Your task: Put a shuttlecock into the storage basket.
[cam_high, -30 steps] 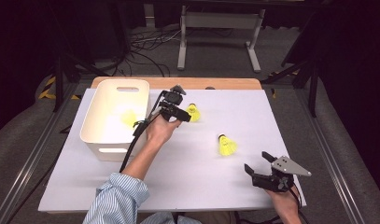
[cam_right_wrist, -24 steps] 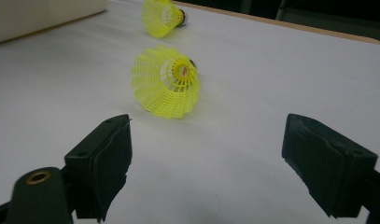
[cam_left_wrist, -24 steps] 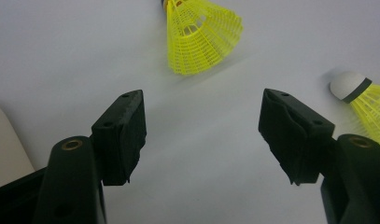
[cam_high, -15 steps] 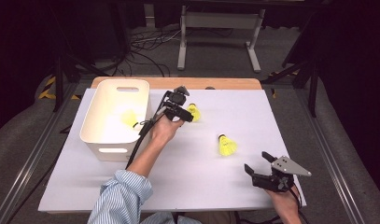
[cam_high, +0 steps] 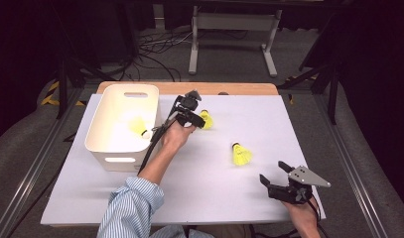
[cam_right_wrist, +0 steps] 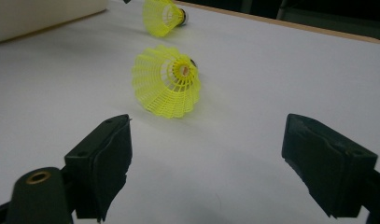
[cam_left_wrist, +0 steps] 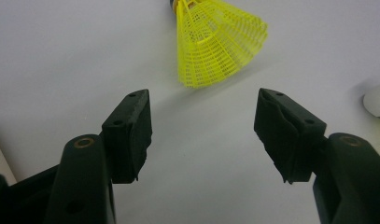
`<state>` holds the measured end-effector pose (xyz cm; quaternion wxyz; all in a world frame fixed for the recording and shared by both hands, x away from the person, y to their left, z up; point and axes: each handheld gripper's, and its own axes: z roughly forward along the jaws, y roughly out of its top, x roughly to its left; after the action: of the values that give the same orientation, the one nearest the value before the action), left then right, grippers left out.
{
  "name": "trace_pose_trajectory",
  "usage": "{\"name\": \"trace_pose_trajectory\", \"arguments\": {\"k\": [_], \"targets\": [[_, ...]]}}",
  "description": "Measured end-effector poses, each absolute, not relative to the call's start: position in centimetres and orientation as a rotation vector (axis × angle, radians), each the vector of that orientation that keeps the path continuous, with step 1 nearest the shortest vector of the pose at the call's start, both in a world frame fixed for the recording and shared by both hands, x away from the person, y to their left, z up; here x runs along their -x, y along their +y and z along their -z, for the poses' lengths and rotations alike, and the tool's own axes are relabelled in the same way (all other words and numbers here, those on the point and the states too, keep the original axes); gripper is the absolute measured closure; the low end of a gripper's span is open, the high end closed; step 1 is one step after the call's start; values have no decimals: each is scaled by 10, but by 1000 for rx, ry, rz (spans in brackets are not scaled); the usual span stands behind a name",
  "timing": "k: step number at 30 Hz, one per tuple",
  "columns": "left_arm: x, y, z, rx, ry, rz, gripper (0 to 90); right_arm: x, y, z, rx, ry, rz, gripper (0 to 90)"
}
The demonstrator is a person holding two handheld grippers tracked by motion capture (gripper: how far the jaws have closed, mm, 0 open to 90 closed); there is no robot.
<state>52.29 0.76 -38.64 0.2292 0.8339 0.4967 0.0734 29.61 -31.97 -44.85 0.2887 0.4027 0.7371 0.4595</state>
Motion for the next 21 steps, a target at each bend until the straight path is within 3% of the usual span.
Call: {"name": "trace_pose_trajectory", "arguments": {"k": [21], "targets": [[-540,9,397,-2286,1408,-199,418,-296,-320,449,-1080,1967,-1222,166]]}}
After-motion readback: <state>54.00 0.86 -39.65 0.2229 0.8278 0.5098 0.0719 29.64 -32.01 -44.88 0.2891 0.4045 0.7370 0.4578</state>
